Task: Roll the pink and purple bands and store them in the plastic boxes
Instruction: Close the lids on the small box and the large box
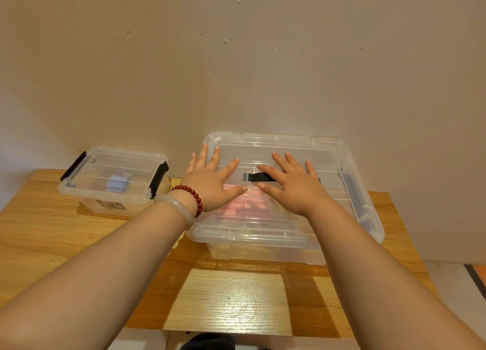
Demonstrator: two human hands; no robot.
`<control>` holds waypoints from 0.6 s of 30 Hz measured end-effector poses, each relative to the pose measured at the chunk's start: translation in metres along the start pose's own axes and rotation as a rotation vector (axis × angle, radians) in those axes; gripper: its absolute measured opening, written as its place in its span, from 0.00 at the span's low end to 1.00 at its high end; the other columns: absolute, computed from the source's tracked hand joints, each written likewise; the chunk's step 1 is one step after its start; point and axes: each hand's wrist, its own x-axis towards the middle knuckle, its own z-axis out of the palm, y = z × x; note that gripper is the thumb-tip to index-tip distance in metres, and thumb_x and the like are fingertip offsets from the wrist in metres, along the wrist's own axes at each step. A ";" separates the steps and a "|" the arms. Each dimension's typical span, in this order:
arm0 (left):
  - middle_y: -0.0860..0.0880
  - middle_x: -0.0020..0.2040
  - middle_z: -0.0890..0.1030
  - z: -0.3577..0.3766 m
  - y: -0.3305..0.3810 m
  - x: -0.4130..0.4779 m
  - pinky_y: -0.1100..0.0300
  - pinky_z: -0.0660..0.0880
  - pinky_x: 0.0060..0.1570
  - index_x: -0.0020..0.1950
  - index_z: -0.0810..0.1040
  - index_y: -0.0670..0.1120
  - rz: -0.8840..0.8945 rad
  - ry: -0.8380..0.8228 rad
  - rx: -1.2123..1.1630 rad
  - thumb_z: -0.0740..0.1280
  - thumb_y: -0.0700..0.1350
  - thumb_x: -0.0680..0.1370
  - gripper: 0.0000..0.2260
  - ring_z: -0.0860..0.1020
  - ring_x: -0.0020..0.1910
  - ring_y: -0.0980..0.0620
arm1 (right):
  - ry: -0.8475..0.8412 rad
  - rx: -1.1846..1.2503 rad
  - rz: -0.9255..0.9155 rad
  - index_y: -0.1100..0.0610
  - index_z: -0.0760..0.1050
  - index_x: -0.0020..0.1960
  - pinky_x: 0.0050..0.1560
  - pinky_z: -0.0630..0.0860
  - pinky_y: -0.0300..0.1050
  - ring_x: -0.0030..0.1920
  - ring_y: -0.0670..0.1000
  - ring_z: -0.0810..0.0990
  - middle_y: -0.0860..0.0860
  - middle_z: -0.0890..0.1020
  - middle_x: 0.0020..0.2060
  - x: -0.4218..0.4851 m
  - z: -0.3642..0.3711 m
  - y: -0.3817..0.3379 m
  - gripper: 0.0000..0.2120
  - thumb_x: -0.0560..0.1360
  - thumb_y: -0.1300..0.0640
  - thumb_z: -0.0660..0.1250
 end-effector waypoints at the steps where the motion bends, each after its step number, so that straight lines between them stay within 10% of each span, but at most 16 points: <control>1: 0.46 0.78 0.35 0.001 0.001 0.001 0.47 0.36 0.73 0.78 0.41 0.61 0.007 0.002 -0.008 0.47 0.71 0.76 0.34 0.30 0.75 0.43 | 0.000 -0.003 0.000 0.35 0.52 0.77 0.76 0.35 0.60 0.79 0.49 0.38 0.44 0.44 0.80 0.000 0.000 0.001 0.27 0.79 0.33 0.47; 18: 0.47 0.79 0.36 0.014 0.004 0.013 0.49 0.36 0.74 0.78 0.43 0.60 0.015 0.069 -0.025 0.46 0.68 0.78 0.31 0.33 0.76 0.45 | 0.009 -0.035 0.045 0.35 0.47 0.77 0.75 0.34 0.61 0.78 0.48 0.36 0.42 0.41 0.79 0.004 0.016 0.006 0.27 0.79 0.33 0.45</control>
